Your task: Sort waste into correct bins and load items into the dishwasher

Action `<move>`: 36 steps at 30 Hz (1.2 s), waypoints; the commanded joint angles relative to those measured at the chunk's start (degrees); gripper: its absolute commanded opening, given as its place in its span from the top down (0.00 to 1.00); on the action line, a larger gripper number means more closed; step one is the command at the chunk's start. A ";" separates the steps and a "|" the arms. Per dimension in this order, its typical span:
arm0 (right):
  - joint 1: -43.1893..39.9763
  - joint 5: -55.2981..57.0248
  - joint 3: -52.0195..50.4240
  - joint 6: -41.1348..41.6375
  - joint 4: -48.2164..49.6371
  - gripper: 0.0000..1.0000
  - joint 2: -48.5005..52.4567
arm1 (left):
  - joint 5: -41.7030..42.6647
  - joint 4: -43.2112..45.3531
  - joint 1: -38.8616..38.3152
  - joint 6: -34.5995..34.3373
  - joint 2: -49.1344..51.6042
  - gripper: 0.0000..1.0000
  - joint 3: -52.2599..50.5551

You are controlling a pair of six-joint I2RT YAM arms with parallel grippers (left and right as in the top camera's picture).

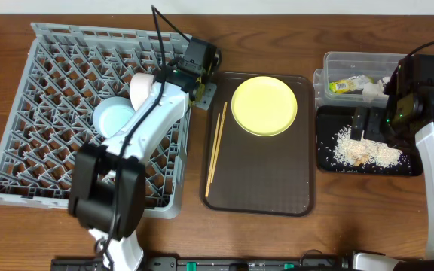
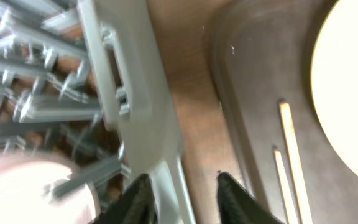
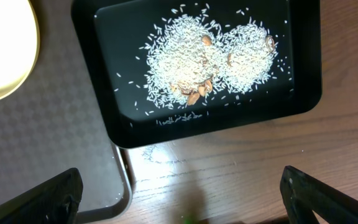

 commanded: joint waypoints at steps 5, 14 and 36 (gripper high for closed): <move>-0.07 -0.24 0.87 0.17 -0.09 0.01 -0.22 | 13.09 -11.82 -3.32 -11.65 -7.54 0.60 -0.15; -0.04 -0.26 0.87 0.15 -0.09 0.01 -0.22 | 18.16 -17.11 -9.53 -24.11 -4.83 0.56 -1.66; -0.04 -0.26 0.87 0.17 -0.68 0.01 -0.22 | 15.17 -14.36 -11.37 -27.96 7.08 0.55 -4.24</move>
